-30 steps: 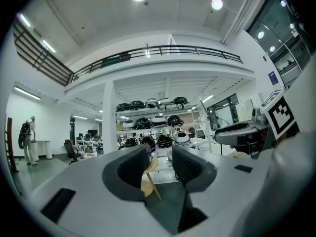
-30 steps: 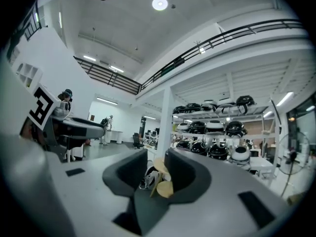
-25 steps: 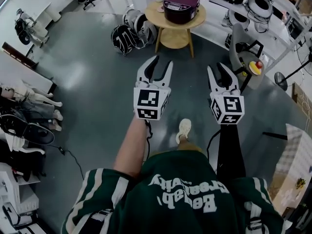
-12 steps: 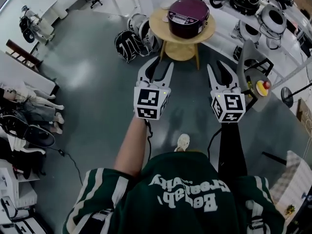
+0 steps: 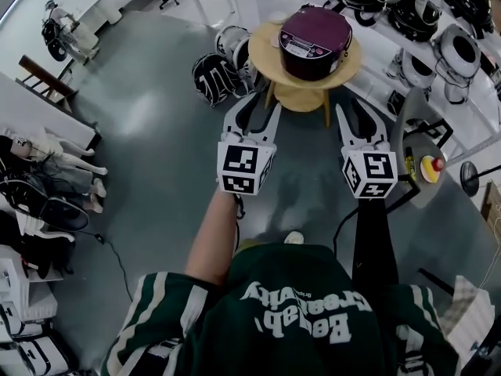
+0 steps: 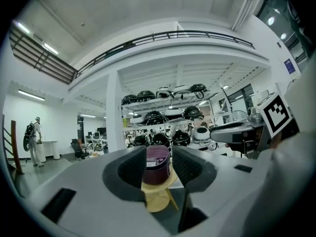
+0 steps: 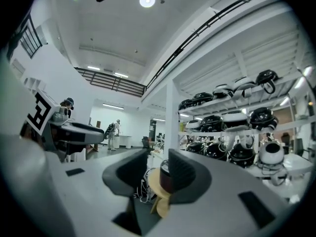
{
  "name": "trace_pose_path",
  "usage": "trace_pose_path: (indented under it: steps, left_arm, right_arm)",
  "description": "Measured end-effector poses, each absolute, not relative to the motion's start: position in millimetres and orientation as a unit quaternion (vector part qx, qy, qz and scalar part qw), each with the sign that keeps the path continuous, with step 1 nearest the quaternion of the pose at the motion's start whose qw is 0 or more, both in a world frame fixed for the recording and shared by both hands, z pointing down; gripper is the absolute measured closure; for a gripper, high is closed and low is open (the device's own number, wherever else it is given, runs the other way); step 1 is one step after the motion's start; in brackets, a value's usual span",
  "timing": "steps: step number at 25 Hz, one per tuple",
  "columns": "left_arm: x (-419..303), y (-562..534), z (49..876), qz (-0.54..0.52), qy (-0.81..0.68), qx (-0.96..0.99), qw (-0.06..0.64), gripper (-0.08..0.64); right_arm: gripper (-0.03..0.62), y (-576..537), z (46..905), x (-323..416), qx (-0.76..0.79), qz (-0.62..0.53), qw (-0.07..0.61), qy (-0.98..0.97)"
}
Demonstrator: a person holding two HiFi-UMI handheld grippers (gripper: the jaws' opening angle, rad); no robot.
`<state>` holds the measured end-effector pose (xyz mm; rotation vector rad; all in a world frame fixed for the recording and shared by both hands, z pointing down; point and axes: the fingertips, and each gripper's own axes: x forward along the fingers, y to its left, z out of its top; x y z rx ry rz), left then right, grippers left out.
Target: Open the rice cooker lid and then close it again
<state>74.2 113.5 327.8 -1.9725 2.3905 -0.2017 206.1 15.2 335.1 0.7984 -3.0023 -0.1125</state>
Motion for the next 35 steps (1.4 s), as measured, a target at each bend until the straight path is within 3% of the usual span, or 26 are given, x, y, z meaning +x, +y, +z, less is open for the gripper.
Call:
trace_pose_path:
  steps: [13,25,35]
  left_arm:
    - [18,17,325,-0.057,0.748,-0.66,0.031,0.406]
    - [-97,-135,325,-0.069,0.677,-0.731,0.046,0.407]
    - [-150,-228,340,-0.064,0.595,-0.8,0.033,0.405]
  right_arm:
    - [0.448,-70,343,157,0.285,-0.037,0.02,-0.957]
    - [0.428,-188,349,49,0.37,-0.025,0.045,-0.928]
    - [0.414,-252,361,-12,0.435,-0.019,0.078,-0.897]
